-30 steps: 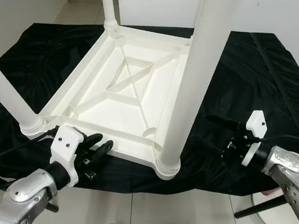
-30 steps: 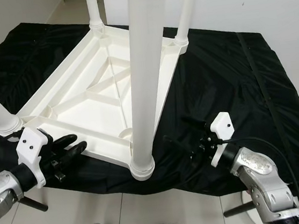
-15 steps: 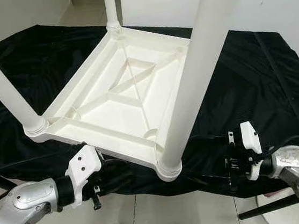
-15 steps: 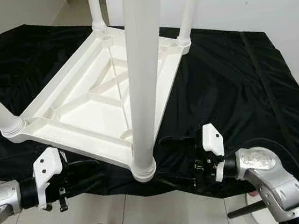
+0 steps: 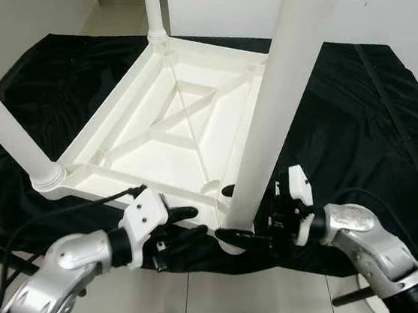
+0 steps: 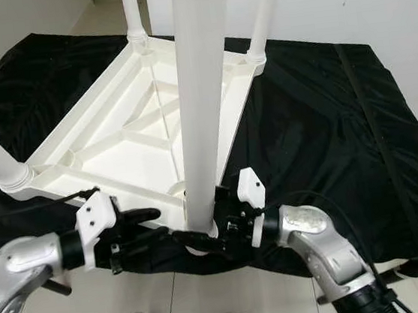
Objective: Building children table
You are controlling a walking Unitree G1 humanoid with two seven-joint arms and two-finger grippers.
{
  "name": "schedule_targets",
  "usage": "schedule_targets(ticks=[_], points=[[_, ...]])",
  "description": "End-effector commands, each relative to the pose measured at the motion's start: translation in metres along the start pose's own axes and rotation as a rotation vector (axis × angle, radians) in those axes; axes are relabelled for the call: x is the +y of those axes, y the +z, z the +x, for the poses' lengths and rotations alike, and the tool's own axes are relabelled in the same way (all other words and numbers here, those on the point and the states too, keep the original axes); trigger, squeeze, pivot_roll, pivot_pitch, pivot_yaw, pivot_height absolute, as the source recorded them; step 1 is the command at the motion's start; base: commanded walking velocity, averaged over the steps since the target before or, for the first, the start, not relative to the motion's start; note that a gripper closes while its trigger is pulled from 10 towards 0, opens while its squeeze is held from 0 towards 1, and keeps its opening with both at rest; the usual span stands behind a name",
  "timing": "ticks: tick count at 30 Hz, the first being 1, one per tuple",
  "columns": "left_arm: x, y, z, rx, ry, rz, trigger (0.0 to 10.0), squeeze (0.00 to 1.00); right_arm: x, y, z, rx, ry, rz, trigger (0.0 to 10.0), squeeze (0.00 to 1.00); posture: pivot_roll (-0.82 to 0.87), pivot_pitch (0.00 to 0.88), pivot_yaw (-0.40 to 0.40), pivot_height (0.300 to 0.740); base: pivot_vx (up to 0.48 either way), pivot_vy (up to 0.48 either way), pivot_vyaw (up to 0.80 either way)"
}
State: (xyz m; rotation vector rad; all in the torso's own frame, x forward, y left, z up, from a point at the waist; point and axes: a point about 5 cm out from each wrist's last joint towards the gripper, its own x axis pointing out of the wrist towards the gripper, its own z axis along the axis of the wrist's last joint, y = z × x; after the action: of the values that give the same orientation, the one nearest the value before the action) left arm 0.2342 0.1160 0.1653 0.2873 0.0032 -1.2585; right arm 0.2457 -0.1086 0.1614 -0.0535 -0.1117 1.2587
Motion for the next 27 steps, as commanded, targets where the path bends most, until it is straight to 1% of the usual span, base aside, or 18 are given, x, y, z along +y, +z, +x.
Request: schedule_targets(ticks=[1,2,3,5,6,8,9,11,14,16,18,21,22,23,24,25,26,27], points=[[-0.001,-0.003,0.000,0.018,-0.002,0.006,10.0,0.00,-0.002,-0.002,-0.001,0.009,-0.020,-0.007,10.0,0.00,0.17,0.119,-0.039,0.740,0.000,0.000,0.00],[0.003,-0.002,0.006,-0.001,0.027,0.005,10.0,0.00,-0.006,-0.002,0.000,-0.009,-0.072,-0.009,10.0,0.00,0.17,0.117,-0.038,0.740,0.000,0.000,0.00],[0.003,-0.002,0.006,-0.001,0.027,0.005,10.0,0.00,-0.006,-0.002,0.000,-0.009,-0.072,-0.009,10.0,0.00,0.17,0.117,-0.038,0.740,0.000,0.000,0.00],[0.009,0.000,0.015,-0.039,0.094,-0.004,10.0,0.00,-0.015,-0.002,-0.007,-0.032,-0.190,0.000,10.0,0.00,0.16,0.110,-0.037,0.740,0.000,0.000,0.00],[0.009,0.000,0.015,-0.039,0.094,-0.004,10.0,0.00,-0.015,-0.002,-0.007,-0.032,-0.190,0.000,10.0,0.00,0.16,0.110,-0.037,0.740,0.000,0.000,0.00],[0.013,0.002,0.019,-0.069,0.141,-0.021,10.0,0.00,-0.020,-0.003,-0.017,-0.036,-0.268,0.009,10.0,0.00,0.16,0.108,-0.035,0.740,0.000,0.000,0.00],[0.013,0.002,0.019,-0.069,0.141,-0.021,10.0,0.00,-0.020,-0.003,-0.017,-0.036,-0.268,0.009,10.0,0.00,0.16,0.108,-0.035,0.740,0.000,0.000,0.00],[0.016,0.002,0.021,-0.088,0.173,-0.035,10.0,0.00,-0.024,-0.005,-0.030,-0.021,-0.325,0.004,10.0,0.00,0.14,0.108,-0.032,0.740,0.000,0.000,0.00],[0.016,0.002,0.021,-0.088,0.173,-0.035,10.0,0.00,-0.024,-0.005,-0.030,-0.021,-0.325,0.004,10.0,0.00,0.14,0.108,-0.032,0.740,0.000,0.000,0.00],[0.019,0.001,0.024,-0.103,0.205,-0.052,10.0,0.00,-0.031,-0.012,-0.046,0.013,-0.404,-0.001,10.0,0.00,0.13,0.109,-0.030,0.740,0.000,0.000,0.00],[0.019,0.001,0.024,-0.103,0.205,-0.052,10.0,0.00,-0.031,-0.012,-0.046,0.013,-0.404,-0.001,10.0,0.00,0.13,0.109,-0.030,0.740,0.000,0.000,0.00],[0.026,-0.006,0.025,-0.083,0.262,-0.046,10.0,0.00,-0.044,-0.021,-0.069,0.067,-0.509,-0.005,10.0,0.00,0.13,0.108,-0.034,0.740,0.000,0.000,0.00],[0.026,-0.006,0.025,-0.083,0.262,-0.046,10.0,0.00,-0.044,-0.021,-0.069,0.067,-0.509,-0.005,10.0,0.00,0.13,0.108,-0.034,0.740,0.000,0.000,0.00],[0.029,-0.010,0.025,-0.074,0.287,-0.052,10.0,0.00,-0.048,-0.023,-0.075,0.077,-0.548,-0.002,10.0,0.00,0.13,0.107,-0.038,0.740,0.000,0.000,0.00],[0.029,-0.010,0.025,-0.074,0.287,-0.052,10.0,0.00,-0.048,-0.023,-0.075,0.077,-0.548,-0.002,10.0,0.00,0.13,0.107,-0.038,0.740,0.000,0.000,0.00],[0.032,-0.013,0.023,-0.066,0.313,-0.054,10.0,0.00,-0.051,-0.025,-0.081,0.081,-0.580,0.000,10.0,0.00,0.12,0.102,-0.035,0.740,0.000,0.000,0.00],[0.032,-0.013,0.023,-0.066,0.313,-0.054,10.0,0.00,-0.051,-0.025,-0.081,0.081,-0.580,0.000,10.0,0.00,0.12,0.102,-0.035,0.740,0.000,0.000,0.00],[0.034,-0.015,0.022,-0.062,0.328,-0.055,10.0,0.00,-0.052,-0.025,-0.085,0.083,-0.603,0.006,10.0,0.00,0.12,0.098,-0.031,0.740,0.000,0.000,0.00]])
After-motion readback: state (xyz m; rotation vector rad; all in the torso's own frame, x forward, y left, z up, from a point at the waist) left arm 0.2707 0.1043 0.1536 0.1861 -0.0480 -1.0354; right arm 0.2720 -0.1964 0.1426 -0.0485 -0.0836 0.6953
